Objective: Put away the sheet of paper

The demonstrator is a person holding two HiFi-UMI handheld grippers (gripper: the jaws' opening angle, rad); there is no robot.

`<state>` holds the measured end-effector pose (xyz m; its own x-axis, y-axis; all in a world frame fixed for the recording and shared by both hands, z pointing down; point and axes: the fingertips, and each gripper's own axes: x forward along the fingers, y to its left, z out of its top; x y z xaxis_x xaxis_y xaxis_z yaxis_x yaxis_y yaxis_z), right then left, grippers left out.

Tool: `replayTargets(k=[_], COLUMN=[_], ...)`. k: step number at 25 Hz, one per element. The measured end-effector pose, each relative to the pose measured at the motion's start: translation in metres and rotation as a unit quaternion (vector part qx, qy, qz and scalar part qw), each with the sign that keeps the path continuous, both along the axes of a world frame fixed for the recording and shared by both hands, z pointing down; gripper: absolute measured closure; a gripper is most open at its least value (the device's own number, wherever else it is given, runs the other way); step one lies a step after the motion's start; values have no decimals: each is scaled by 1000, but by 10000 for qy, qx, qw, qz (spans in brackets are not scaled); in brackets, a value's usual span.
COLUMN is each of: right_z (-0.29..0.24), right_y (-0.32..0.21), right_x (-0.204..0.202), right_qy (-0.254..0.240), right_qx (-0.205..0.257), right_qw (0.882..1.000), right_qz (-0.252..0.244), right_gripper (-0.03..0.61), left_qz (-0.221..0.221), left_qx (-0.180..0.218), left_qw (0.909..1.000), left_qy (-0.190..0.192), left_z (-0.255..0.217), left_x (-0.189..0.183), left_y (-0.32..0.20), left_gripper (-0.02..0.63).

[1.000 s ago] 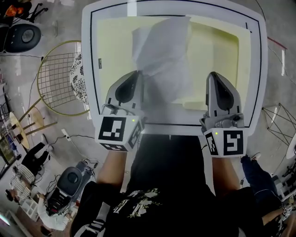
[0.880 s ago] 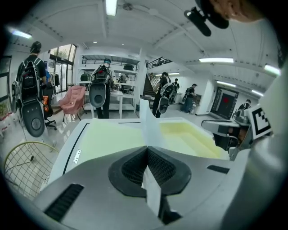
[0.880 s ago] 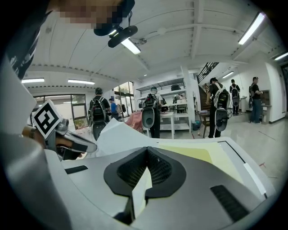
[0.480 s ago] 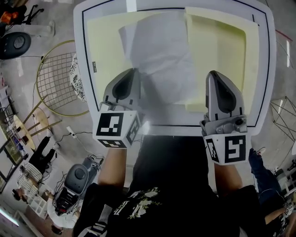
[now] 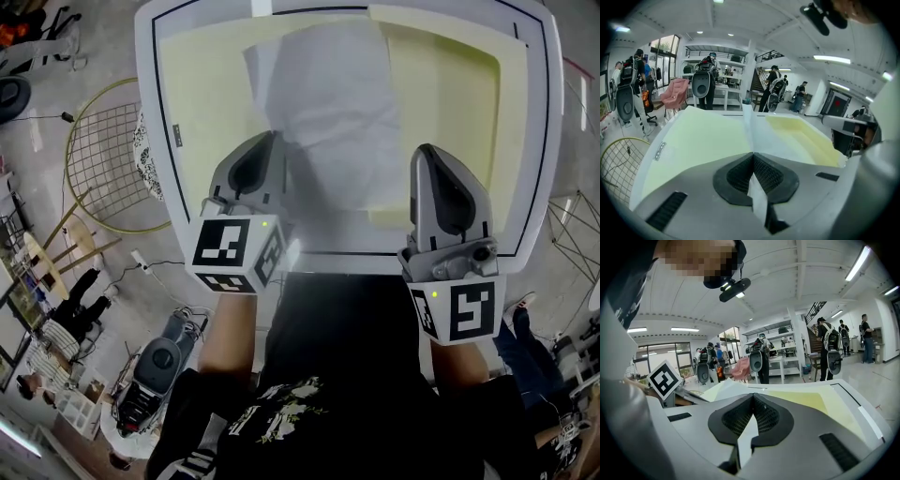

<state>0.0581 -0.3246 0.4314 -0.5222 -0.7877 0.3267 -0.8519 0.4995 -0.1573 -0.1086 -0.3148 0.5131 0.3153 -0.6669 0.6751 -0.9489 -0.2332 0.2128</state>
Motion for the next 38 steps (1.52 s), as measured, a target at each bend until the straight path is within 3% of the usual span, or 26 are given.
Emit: replayTargets(k=[6,19,23,27,38], right_z=[7,-4,-5,-3,4], right_y=[5,18,5,-1,-7], right_x=[-10,32,37,41,47], right_qy=[-48,-131,-147,-163,-192], right_qx=[-21,-23,-52,-83,-113], right_qw=[10000,9999,9998,9998,9996], right_qz=[-45,83,90,100,195], right_gripper=[578,579,579,578,578], left_qz=[13,151,68,-147,205], left_qx=[-72,-195,-325,-549,-641], left_qw=[9999,9996,9988,9947,9939], left_qy=[79,144,355,858,871], left_z=[13,11,15,21,32], left_x=[1,45,50,54,80], left_y=[1,6,-8,-16,-27], left_gripper=[611,611,611,611,611])
